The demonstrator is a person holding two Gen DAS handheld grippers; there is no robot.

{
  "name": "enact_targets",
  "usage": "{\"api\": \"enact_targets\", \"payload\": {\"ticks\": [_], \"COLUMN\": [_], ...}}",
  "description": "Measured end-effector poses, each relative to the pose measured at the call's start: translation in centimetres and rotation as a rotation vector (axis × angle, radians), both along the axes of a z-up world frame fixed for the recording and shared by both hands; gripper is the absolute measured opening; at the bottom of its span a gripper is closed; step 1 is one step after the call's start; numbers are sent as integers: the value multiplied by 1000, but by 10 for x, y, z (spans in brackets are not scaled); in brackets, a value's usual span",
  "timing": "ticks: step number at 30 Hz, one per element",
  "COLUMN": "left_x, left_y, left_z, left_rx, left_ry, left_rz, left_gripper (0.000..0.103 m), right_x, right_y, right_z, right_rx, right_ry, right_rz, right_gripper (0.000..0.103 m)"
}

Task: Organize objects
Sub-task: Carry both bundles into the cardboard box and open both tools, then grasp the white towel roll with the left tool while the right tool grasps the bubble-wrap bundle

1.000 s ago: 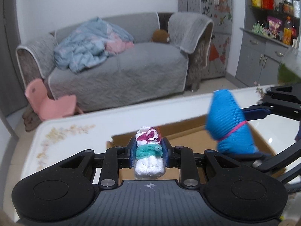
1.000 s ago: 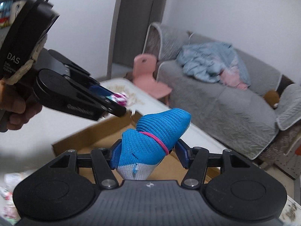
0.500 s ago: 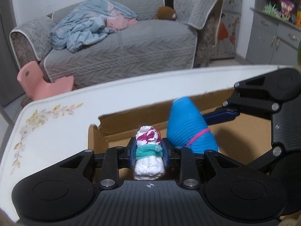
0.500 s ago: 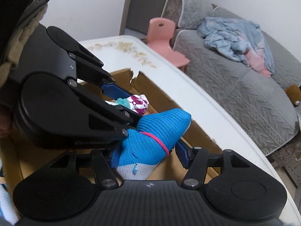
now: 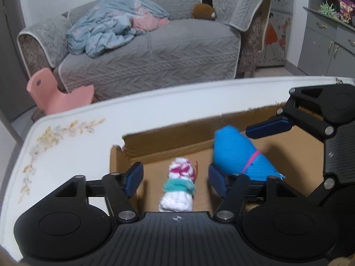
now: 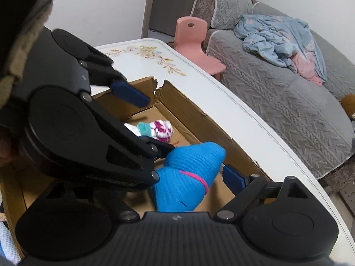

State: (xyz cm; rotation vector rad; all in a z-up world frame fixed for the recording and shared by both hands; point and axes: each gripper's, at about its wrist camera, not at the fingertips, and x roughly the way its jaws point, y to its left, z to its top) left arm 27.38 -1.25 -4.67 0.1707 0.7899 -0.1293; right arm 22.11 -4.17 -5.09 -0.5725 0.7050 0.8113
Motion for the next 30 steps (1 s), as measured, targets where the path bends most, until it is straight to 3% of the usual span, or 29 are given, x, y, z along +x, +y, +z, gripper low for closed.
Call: {"api": "enact_targets", "payload": {"ticks": [20,30], "left_x": [-56,-106], "left_y": [1,12], "left_z": [58,80], "left_rx": [25,8], "left_ry": [-38,-60], "left_rz": [-10,-21], "left_gripper": [84,86], "right_x": [-21,-58], "right_y": [-18,-42], "right_z": [51,70], "right_rx": [-15,8], "right_ry": [-32,-45], "right_rz": [-57,-81], "right_gripper": [95,99]}}
